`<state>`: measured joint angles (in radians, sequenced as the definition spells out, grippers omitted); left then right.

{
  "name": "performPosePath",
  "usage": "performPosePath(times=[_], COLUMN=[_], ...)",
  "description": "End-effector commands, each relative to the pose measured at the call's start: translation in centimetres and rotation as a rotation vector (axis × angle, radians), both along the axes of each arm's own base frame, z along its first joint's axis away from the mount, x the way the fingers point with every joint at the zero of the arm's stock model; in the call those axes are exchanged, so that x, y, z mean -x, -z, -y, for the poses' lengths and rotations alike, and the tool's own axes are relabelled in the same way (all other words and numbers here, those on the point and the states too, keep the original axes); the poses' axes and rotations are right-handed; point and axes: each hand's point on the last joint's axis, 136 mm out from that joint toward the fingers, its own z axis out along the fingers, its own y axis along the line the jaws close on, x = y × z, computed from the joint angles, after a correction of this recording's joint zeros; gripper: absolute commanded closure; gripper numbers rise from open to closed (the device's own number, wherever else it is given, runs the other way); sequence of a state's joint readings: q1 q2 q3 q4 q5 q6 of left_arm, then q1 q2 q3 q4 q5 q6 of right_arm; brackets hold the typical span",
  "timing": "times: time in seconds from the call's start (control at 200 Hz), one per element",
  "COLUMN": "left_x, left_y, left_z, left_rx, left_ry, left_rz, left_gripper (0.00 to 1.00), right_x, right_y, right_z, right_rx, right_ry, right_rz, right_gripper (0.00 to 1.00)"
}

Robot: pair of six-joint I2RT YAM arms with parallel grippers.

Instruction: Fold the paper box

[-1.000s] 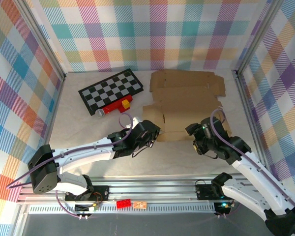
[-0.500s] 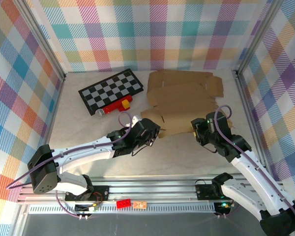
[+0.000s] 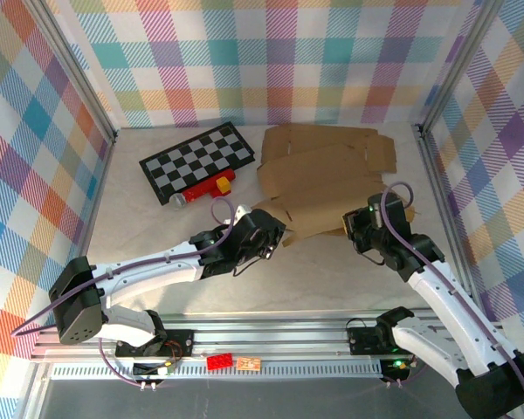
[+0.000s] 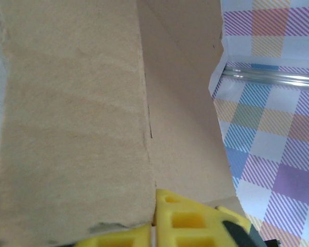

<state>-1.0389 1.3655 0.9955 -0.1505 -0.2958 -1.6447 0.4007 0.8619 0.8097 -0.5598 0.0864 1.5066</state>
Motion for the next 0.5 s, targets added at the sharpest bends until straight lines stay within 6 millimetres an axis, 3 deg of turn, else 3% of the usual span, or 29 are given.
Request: performPosePath(times=[0.0,0.09,0.16,0.375,0.495], left_x=[-1.0,-1.3,-1.6,-3.8,-5.1], left_y=[-3.7,-5.8,-7.4,-12.6,-13.6], left_z=[-0.4,-1.2,-2.6,-7.7,-11.0], left_rx=[0.023,-0.023,-0.094,-0.226,-0.290], left_ry=[0.013,0.038,0.058,0.050,0.019], left_rz=[0.082,0.140,0.170,0.260,0.255], left_gripper=[0.61,0.45,0.40,0.36,0.35], right_x=[-1.6,-2.9,-4.0,-7.7,-9.0], right_y=[-3.4,-6.0,-8.5,-17.2,-21.4], right_z=[-0.1,-0.6,-1.0,-2.2,-2.8], right_rx=[0.012,0.032,0.045,0.080,0.084], right_ry=[-0.024,-0.061,-0.088,-0.164,-0.195], right_rz=[0.085,0.141,0.197,0.388,0.462], right_gripper=[1.00,1.00,1.00,1.00,1.00])
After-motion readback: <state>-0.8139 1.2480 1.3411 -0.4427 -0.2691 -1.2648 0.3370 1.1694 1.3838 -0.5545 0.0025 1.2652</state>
